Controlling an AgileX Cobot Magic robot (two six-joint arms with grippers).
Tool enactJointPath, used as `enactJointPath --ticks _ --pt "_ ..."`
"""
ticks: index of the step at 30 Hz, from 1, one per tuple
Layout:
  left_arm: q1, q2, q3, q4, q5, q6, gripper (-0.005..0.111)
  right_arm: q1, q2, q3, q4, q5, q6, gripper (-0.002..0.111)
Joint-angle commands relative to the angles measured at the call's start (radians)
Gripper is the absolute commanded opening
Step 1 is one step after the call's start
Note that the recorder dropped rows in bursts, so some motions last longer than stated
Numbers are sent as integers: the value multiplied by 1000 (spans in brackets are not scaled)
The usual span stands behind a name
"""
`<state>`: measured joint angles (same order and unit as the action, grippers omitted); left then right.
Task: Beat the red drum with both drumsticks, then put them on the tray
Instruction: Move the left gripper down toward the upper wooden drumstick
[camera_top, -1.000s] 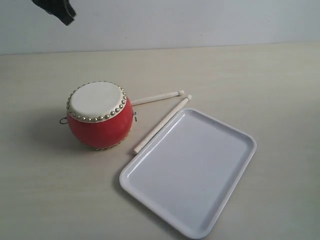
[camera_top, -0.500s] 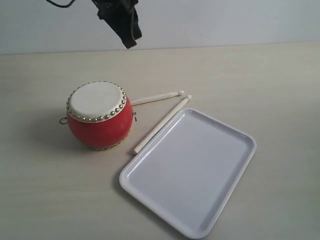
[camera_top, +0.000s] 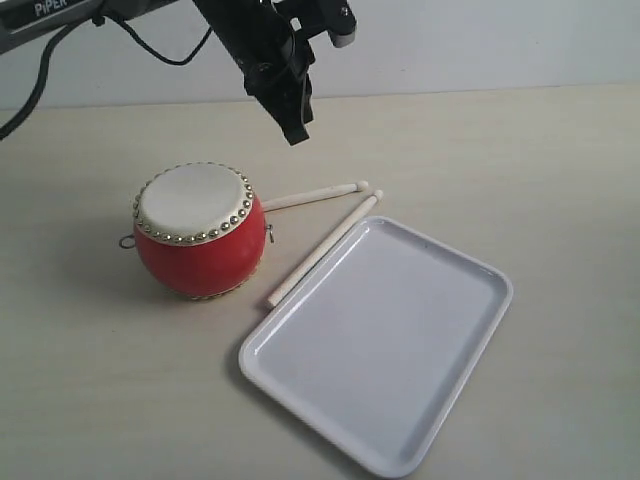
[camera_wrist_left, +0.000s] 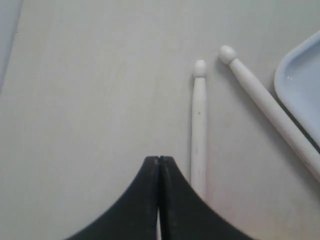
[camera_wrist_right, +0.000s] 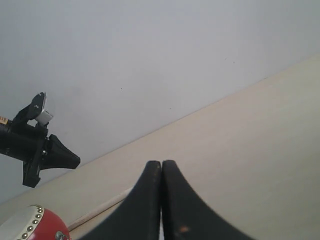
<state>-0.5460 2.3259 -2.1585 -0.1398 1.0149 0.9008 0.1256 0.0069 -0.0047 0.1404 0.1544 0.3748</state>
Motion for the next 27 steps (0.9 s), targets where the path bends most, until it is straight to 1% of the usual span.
enactJointPath --ticks 1,3,4,5,7,9,10,15,27 --pt "-3 12 9 -13 -18 -12 0 1 -7 5 0 -2 -7 0" --pt "-3 15 9 -20 -24 -12 2 1 -7 5 0 -2 -7 0" --pt "-3 17 9 -22 -27 -12 6 1 -7 5 0 -2 -7 0" --pt "-3 19 11 -26 -20 -12 11 1 -7 5 0 -2 -7 0" --pt "2 22 21 -42 -16 -30 28 1 -7 5 0 -2 -7 0" --pt "2 22 41 -49 -22 -30 41 1 -7 5 0 -2 -7 0" --pt "2 22 52 -49 -27 -26 45 1 -7 5 0 -2 -7 0" --pt "2 31 97 -22 -86 -17 45 1 -7 5 0 -2 -7 0" --pt "3 91 99 -29 -88 -15 45 1 -7 5 0 -2 -7 0"
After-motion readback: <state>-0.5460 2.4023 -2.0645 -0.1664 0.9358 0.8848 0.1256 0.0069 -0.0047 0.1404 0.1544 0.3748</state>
